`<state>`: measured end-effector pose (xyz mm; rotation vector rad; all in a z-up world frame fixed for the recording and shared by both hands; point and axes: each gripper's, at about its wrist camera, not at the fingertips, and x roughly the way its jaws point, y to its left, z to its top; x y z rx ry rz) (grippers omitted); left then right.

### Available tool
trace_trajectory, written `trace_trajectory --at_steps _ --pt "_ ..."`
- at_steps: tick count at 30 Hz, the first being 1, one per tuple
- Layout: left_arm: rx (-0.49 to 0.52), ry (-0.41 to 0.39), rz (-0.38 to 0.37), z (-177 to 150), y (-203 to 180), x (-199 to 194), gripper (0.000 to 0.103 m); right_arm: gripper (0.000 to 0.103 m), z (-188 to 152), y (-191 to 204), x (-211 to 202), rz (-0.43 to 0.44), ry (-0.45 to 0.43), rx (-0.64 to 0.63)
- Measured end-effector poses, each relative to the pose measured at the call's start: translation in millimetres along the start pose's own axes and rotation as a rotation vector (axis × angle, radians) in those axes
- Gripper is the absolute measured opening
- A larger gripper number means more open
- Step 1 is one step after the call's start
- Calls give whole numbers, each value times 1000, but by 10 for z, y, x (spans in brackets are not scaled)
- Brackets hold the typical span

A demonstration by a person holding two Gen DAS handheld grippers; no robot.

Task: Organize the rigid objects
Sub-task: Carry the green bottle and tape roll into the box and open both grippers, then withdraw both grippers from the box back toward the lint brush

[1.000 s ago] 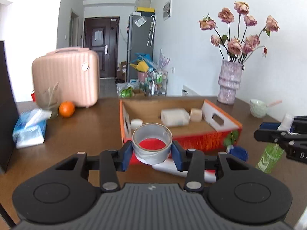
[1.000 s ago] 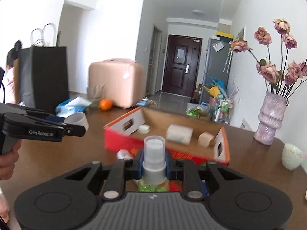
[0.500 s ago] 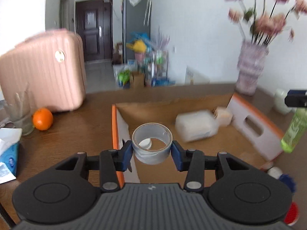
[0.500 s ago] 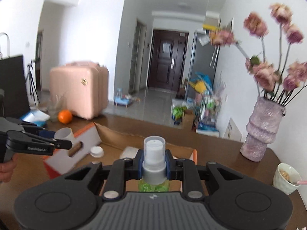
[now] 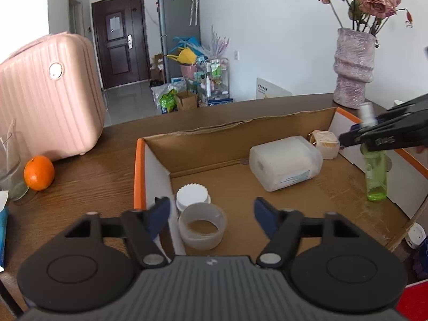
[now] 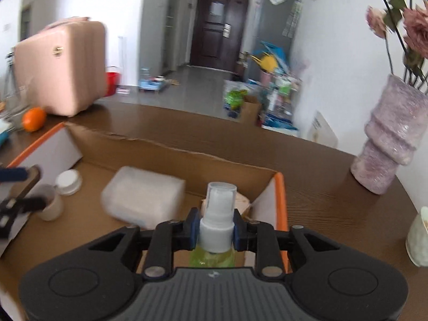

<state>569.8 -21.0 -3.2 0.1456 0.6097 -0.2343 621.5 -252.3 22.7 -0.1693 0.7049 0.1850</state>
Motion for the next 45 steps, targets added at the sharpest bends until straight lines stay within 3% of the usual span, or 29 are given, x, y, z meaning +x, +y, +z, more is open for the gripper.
trace_trajectory --at_steps 2,3,5,8,15,26,31,38,45 --pt "-13 -3 0 5 5 -15 78 53 -5 25 109 2 35 -22" --pt "-28 -4 -2 10 16 -27 79 53 -31 47 178 4 57 -38" --pt "-55 -6 -7 19 49 -64 80 41 -42 67 265 23 115 -54" --pt "-73 -13 -15 27 85 -161 80 56 -32 3 200 50 89 -7" --pt "-67 -42 17 70 85 -547 84 57 -58 -68 -126 45 65 33" --pt "-72 -124 35 2 10 -1611 92 77 -176 -67 -1356 51 -95 28" --pt "-65 -171 39 -272 -143 -2132 96 82 -519 46 -1957 45 -195 35" --pt "-54 -244 25 -871 -383 -2862 103 87 -1271 328 -2691 62 -331 57" --pt "-84 -253 59 -1425 -557 -3311 103 94 -2034 660 -3122 79 -385 57"
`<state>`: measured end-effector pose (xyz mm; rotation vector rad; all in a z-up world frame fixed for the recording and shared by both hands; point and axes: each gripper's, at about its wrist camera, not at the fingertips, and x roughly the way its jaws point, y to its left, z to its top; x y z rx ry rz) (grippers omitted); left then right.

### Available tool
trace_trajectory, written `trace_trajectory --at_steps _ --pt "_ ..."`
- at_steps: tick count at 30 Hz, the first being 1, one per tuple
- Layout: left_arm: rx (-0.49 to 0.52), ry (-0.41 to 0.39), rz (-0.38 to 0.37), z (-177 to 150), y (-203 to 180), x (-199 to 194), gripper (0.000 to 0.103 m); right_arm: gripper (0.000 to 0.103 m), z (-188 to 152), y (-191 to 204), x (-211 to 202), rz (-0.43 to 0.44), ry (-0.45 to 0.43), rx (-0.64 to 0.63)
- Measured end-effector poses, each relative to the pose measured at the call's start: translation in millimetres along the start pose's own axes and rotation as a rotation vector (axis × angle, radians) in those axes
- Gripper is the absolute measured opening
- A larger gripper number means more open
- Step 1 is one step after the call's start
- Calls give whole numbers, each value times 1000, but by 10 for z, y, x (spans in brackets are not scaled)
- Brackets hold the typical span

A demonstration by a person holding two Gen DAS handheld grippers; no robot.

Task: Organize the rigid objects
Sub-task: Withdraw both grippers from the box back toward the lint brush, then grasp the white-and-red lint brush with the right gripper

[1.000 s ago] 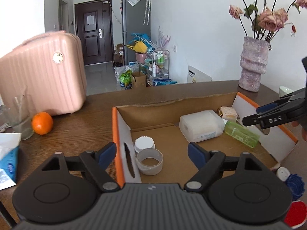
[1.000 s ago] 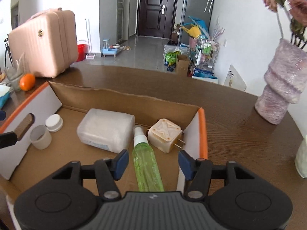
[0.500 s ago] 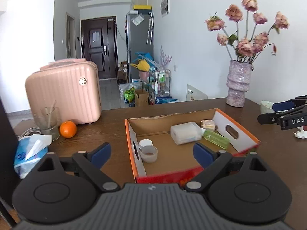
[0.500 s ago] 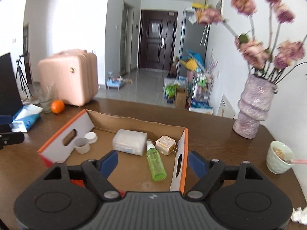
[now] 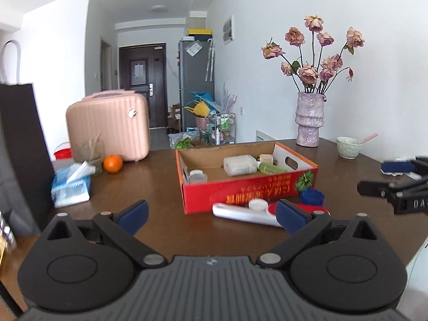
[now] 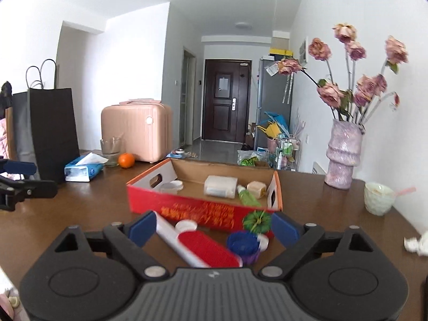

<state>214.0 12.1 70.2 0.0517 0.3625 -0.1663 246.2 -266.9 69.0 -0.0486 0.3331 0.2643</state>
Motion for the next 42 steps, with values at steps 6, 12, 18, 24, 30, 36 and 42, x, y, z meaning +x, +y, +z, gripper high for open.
trace_trajectory --at_steps 6,12,18,24,30,36,42 --pt "12 15 12 -261 -101 -324 103 96 -380 227 -496 17 -51 -28" --pt "24 28 2 -450 -245 -440 103 99 -597 279 -801 18 -87 -39" --pt "33 63 -21 -570 -328 -389 103 103 -735 269 -847 -11 -68 -34" --pt "22 85 -27 -528 -357 -149 103 103 -771 179 -693 -53 -62 -6" --pt "49 103 -41 -418 -436 318 103 101 -778 -16 -286 -104 30 24" --pt "59 107 -60 -178 -399 1031 102 90 -668 -227 162 -72 81 95" --pt "-40 232 -56 -66 -115 1829 76 68 -590 -389 724 -40 154 220"
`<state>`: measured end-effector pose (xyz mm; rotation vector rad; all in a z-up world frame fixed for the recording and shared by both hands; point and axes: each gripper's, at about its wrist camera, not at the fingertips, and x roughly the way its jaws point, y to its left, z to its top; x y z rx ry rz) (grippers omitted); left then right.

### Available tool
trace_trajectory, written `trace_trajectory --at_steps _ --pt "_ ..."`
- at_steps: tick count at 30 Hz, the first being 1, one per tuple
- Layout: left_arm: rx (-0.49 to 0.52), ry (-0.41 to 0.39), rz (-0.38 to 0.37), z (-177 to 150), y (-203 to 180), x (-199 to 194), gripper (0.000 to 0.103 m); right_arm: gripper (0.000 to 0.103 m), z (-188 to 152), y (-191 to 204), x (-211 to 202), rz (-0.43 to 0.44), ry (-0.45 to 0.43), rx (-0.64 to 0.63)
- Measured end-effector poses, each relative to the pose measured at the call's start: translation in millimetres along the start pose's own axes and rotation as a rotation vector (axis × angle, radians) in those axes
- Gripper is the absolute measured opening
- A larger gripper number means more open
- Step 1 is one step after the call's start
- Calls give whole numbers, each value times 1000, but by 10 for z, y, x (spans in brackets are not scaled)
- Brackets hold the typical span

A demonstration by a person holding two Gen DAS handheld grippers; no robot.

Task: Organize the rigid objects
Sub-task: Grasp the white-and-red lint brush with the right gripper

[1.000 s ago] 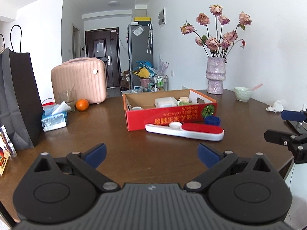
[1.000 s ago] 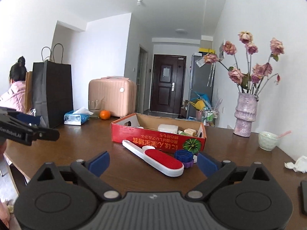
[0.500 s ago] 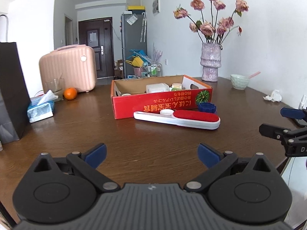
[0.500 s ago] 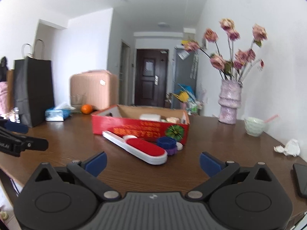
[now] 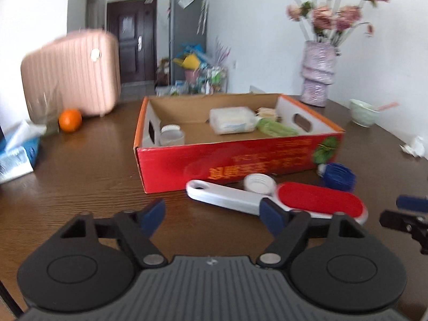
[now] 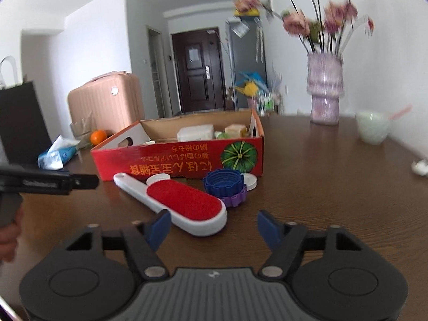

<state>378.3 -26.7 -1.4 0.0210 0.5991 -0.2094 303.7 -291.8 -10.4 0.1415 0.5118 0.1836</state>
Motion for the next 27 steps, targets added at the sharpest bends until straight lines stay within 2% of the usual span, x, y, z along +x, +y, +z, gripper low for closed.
trace_trajectory --at_steps 3,5,7,10,12,13,14,15,22,24,26,27 --pt "-85 49 -22 50 184 241 66 62 54 -21 256 20 37 33" --pt "-124 73 -38 39 285 353 60 47 70 -3 400 -2 59 25" --pt "-148 75 -40 16 359 422 58 42 76 -44 501 -11 66 56" --pt "-167 52 -68 10 444 456 58 38 116 -163 581 1 68 131" --pt "-184 44 -68 33 476 466 57 35 137 -188 629 -17 63 137" --pt "-190 46 -76 37 494 474 51 34 151 -194 647 -36 57 138" --pt "-193 49 -87 34 502 478 44 34 160 -201 660 -49 56 143" --pt "-191 53 -96 32 503 487 42 34 174 -213 678 -46 59 151" --pt "-229 60 -97 69 568 592 40 38 215 -222 579 -5 87 225" --pt "-242 63 -112 91 596 646 32 38 186 -211 593 6 103 246" --pt "-269 66 -154 78 631 656 17 38 137 -184 608 7 100 253" --pt "-267 63 -155 67 632 643 17 38 121 -164 606 1 91 247"
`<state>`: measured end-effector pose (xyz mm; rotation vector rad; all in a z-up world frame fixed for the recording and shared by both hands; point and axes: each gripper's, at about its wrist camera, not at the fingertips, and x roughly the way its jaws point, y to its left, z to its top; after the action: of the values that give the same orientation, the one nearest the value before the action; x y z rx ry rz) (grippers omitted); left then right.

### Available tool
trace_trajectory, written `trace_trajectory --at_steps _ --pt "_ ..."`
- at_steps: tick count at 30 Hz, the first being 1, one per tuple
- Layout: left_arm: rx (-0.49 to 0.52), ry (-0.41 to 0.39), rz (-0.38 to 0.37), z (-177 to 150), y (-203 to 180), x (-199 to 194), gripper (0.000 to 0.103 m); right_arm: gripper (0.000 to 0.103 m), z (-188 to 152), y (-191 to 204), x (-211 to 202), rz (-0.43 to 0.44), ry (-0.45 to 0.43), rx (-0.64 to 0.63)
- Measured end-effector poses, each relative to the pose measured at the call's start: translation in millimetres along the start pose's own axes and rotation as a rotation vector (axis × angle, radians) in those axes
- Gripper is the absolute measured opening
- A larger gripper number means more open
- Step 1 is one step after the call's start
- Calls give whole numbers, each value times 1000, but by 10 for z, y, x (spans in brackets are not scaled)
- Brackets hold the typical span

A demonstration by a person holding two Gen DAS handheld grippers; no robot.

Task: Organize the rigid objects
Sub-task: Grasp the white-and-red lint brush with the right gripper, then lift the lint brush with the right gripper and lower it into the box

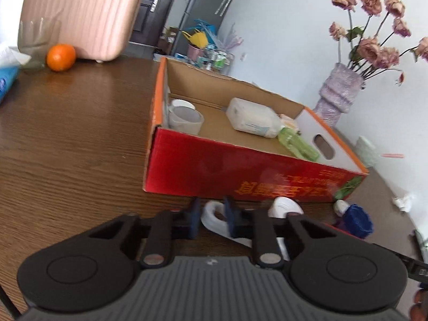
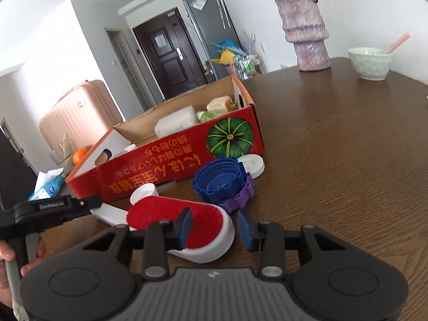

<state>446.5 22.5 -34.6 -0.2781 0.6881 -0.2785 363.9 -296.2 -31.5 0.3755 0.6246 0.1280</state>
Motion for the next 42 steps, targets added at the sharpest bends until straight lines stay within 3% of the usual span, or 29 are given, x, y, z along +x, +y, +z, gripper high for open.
trace_trajectory --at_steps 6,12,16,30,42 --pt "-34 -16 2 -152 31 -175 17 37 -18 -15 7 -6 -13 -1" --pt "-147 -51 17 -320 87 -422 17 38 39 -136 74 83 56 95" --pt "-177 -62 37 -449 60 -668 17 31 -16 -124 -28 95 53 98" --pt "-124 -163 5 -995 -376 -1898 17 28 -394 -70 -1248 182 -65 49" --pt "-78 -265 -20 -1146 -671 -2445 17 28 -466 -62 -1877 218 -168 37"
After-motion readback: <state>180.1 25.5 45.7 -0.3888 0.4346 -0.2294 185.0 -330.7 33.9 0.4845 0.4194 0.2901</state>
